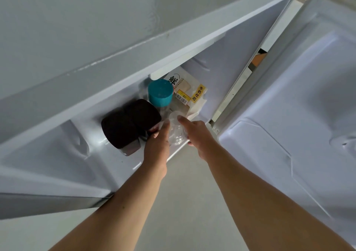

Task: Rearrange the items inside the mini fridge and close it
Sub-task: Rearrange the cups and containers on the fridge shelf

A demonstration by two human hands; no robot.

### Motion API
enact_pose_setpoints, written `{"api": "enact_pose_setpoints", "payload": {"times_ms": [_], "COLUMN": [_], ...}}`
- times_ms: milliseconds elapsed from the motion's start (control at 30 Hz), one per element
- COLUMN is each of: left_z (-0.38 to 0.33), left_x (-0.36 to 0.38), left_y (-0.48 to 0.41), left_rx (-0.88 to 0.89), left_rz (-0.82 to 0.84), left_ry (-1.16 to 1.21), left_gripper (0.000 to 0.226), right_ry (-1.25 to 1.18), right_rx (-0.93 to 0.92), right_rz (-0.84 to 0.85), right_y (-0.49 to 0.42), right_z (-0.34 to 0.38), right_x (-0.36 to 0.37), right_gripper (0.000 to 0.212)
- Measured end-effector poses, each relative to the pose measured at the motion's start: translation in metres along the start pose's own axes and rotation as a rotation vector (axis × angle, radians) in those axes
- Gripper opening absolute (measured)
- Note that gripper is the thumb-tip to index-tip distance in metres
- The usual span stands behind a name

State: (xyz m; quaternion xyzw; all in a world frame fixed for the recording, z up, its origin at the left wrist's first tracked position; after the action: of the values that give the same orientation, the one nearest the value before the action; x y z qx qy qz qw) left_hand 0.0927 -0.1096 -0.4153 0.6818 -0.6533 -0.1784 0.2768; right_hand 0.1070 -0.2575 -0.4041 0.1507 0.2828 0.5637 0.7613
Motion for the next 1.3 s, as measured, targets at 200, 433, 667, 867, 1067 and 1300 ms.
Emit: {"api": "enact_pose_setpoints", "payload": {"times_ms": [200, 433, 667, 867, 1067, 1300], "left_z": [0.001, 0.000, 0.017, 0.035, 0.064, 0.090], "left_x": [-0.007, -0.016, -0.025, -0.034, -0.050, -0.084], "left_y": [0.011, 0.033, 0.060, 0.107, 0.166, 0.227], "left_rx": [0.014, 0.038, 0.052, 0.077, 0.073, 0.103], "left_rz": [-0.008, 0.008, 0.053, 0.040, 0.039, 0.017], "left_ry": [-0.070, -0.152, -0.178, -0.221, -0.213, -0.214], "left_gripper": [0.085, 0.072, 0.096, 0.098, 0.089, 0.066], "right_ry": [-0.081, -0.118, -0.136, -0.125, -0.105, -0.070], "right_rx": [0.027, -0.004, -0.052, -0.075, -0.080, -0.091], "right_rz": [0.016, 0.022, 0.013, 0.002, 0.021, 0.099], "right_y": [0.020, 0.042, 0.081, 0.127, 0.183, 0.251], "right_z": [-0.009, -0.020, -0.032, -0.054, -0.085, -0.109], "right_x": [0.005, 0.008, -0.002, -0.011, -0.020, -0.010], "right_gripper": [0.097, 0.073, 0.070, 0.080, 0.081, 0.082]}}
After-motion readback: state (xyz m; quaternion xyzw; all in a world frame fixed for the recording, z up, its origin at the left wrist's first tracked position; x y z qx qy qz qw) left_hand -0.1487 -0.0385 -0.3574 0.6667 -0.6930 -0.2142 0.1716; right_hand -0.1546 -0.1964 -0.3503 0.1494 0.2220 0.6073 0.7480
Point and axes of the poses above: each hand's wrist, its own y-axis away from the middle knuckle, its own x-axis out of the palm, z = x × y, the point moved 4 cm from there along -y, towards the middle knuckle, and after that the axes turned 2 degrees about -y, right-handed, at the moved point
